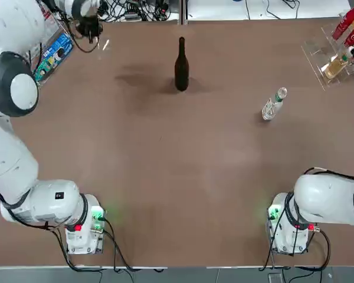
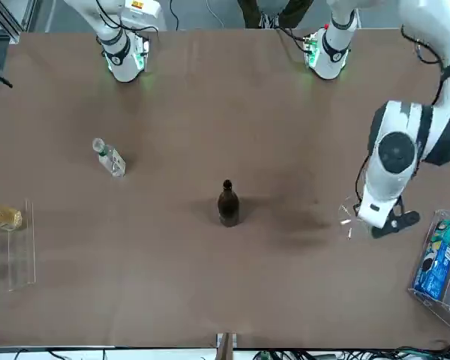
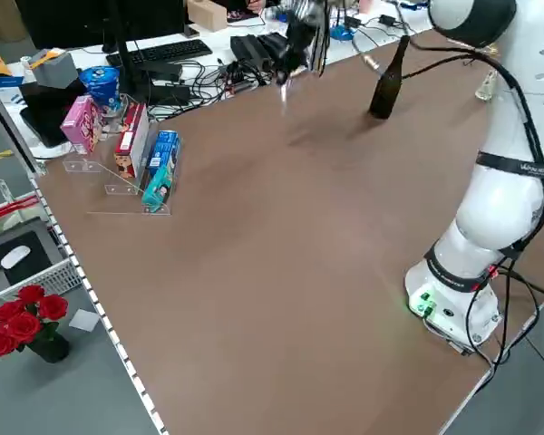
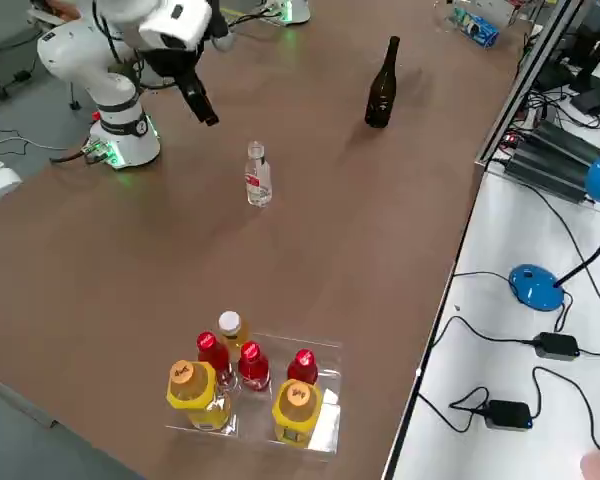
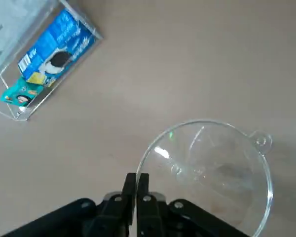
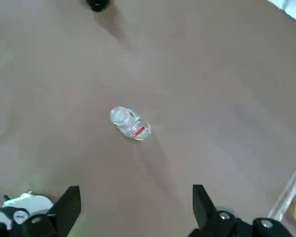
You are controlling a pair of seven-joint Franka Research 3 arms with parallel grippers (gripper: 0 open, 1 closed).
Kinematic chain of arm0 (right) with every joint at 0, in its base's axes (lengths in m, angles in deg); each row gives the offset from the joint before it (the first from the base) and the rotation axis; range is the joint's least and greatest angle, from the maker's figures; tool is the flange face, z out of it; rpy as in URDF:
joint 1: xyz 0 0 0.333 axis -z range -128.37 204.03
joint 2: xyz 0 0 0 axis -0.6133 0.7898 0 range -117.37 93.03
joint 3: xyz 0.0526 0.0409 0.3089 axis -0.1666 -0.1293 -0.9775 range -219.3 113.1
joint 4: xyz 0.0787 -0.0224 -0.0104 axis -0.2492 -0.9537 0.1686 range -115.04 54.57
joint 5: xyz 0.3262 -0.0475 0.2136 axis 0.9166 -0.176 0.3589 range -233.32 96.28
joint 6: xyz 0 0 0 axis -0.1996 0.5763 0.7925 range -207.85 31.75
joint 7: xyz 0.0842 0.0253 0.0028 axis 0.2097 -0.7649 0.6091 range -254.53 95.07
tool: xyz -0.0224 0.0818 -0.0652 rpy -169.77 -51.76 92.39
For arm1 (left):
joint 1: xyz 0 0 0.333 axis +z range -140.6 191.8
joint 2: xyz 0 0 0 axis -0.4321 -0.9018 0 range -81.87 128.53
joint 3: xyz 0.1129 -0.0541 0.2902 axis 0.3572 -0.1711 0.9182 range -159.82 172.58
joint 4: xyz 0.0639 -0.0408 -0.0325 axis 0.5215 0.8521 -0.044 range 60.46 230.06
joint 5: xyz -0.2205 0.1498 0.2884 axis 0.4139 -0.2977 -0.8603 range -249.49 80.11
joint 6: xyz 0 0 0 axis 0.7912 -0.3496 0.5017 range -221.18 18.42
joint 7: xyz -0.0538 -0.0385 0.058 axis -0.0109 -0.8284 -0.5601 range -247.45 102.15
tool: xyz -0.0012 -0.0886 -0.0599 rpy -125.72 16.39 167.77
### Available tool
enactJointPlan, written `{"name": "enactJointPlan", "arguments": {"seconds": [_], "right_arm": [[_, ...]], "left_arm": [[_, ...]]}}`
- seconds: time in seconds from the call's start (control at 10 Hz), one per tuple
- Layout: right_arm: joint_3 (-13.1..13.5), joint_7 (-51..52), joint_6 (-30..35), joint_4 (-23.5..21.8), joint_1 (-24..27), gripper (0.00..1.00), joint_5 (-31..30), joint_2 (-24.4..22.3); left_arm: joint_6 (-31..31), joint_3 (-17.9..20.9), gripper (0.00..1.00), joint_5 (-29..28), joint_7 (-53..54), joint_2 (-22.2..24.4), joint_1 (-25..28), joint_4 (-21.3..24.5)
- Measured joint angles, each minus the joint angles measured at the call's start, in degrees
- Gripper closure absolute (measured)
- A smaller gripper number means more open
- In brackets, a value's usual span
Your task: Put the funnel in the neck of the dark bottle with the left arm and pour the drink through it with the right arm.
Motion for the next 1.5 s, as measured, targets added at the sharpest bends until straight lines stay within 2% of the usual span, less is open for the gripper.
{"name": "enactJointPlan", "arguments": {"seconds": [0.2,0.3,0.7,1.0,1.1,1.5], "right_arm": [[1.9,14.4,-1.8,-3.2,0.1,0.0,4.8,2.5],[2.8,22.5,-2.2,-4.0,0.2,0.0,7.8,5.4],[3.8,48.7,-2.5,-4.3,1.6,0.0,19.3,20.6],[3.8,66.0,0.8,-4.1,2.0,0.0,27.9,30.6],[3.8,70.0,1.6,-4.0,2.1,0.0,29.6,33.6],[3.7,72.5,7.4,-3.5,3.1,0.0,34.5,45.1]], "left_arm": [[1.0,-4.4,0.96,2.0,-0.1,3.4,-0.1,-3.3],[1.1,-6.7,0.96,3.3,-2.0,4.8,-0.1,-3.9],[1.1,-16.8,0.96,6.0,-13.0,8.0,-0.6,-4.9],[0.6,-21.4,0.96,14.4,-17.8,7.9,-1.2,-5.9],[-0.5,-22.5,0.96,15.4,-18.5,7.7,-1.2,-6.4],[-10.0,-26.5,0.96,15.4,-23.1,4.7,-2.2,-6.6]]}}
